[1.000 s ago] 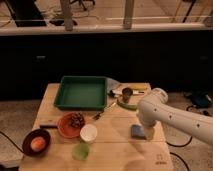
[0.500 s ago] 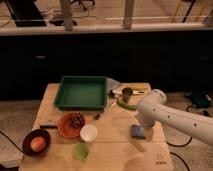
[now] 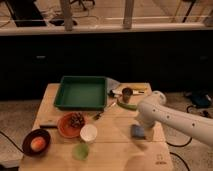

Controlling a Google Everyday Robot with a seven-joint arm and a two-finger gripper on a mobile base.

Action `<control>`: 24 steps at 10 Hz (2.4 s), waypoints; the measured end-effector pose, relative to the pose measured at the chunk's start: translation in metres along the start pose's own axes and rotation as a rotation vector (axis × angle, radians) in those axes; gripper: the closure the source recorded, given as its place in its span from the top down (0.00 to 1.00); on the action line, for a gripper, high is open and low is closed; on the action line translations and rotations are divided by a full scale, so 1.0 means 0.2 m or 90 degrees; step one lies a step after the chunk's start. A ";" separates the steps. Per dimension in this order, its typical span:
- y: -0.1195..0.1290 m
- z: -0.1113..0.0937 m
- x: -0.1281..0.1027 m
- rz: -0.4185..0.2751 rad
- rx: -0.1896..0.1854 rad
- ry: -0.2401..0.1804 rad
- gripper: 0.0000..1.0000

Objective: Place sponge in tray

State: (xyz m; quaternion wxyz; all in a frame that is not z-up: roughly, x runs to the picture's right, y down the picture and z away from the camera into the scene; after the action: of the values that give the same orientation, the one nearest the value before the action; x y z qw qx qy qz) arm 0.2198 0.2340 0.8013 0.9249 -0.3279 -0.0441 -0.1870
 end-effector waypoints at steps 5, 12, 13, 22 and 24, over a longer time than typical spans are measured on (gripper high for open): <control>0.01 0.07 0.03 -0.020 -0.013 -0.007 0.80; 0.02 0.12 0.05 -0.038 -0.020 -0.017 0.80; 0.02 0.13 0.05 -0.037 -0.021 -0.018 0.80; 0.03 0.16 0.09 -0.031 -0.027 -0.023 0.80; 0.03 0.17 0.10 -0.029 -0.028 -0.023 0.76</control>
State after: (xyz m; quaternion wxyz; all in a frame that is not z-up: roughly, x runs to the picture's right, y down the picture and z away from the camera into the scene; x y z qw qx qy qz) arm 0.2415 0.2531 0.8287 0.9122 -0.3502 -0.0646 -0.2028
